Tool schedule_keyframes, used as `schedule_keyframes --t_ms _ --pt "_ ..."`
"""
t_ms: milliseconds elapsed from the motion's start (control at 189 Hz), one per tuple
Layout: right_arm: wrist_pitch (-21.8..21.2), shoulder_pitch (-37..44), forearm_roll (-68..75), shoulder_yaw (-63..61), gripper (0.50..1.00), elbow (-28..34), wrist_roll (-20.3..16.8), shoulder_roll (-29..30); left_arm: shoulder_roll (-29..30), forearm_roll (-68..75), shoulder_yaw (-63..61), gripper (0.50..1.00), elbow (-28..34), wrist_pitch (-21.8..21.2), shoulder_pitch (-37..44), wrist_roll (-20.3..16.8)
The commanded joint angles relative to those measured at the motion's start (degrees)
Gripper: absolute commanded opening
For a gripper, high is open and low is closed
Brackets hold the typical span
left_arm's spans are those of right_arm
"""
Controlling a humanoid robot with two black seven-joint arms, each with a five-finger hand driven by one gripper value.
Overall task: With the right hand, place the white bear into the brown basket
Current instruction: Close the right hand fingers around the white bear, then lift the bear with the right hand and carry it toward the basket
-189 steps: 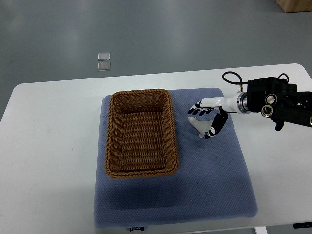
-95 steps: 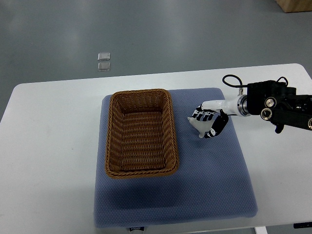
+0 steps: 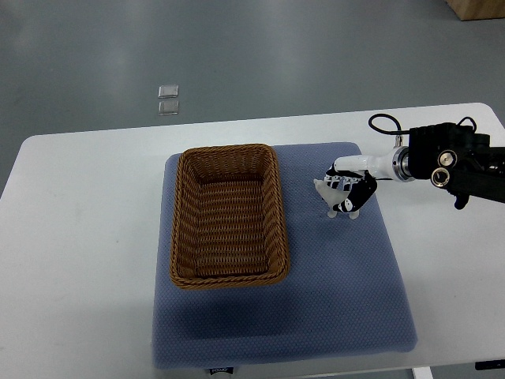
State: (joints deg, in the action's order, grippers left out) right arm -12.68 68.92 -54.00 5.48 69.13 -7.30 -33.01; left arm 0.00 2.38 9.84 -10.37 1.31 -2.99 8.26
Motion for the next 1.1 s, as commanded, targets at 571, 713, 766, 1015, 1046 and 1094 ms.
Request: schedule_keyframes --t_ms 571,713,766,1015,1046,1094 --pt "-10.26 21.87 1.62 -0.03 0.500 9.44 0.00 -10.93 0.00 -0.01 0.00 1.000 -0.18 0.00 0.00 0.00" --pt "-8.15 23.10 2.49 0.14 0.500 8.92 0.09 -6.80 0.00 0.08 0.00 1.000 -0.53 0.00 -0.09 0.00" --pt "-7.45 23.37 3.28 0.23 0.500 8.21 0.09 -4.44 0.00 0.08 0.09 1.000 -0.53 0.00 -0.09 0.00" --pt "-3.41 23.19 6.36 1.72 0.500 -1.90 0.44 12.80 0.00 0.08 0.09 1.000 -0.53 0.00 -0.53 0.00" --pt "-2.97 23.10 6.54 2.34 0.500 -3.74 0.44 15.26 0.00 -0.01 0.00 1.000 -0.53 0.00 -0.53 0.00" --pt "-2.44 22.66 6.54 2.95 0.500 -6.38 0.53 18.42 0.00 -0.01 0.09 1.000 -0.27 0.00 -0.53 0.00"
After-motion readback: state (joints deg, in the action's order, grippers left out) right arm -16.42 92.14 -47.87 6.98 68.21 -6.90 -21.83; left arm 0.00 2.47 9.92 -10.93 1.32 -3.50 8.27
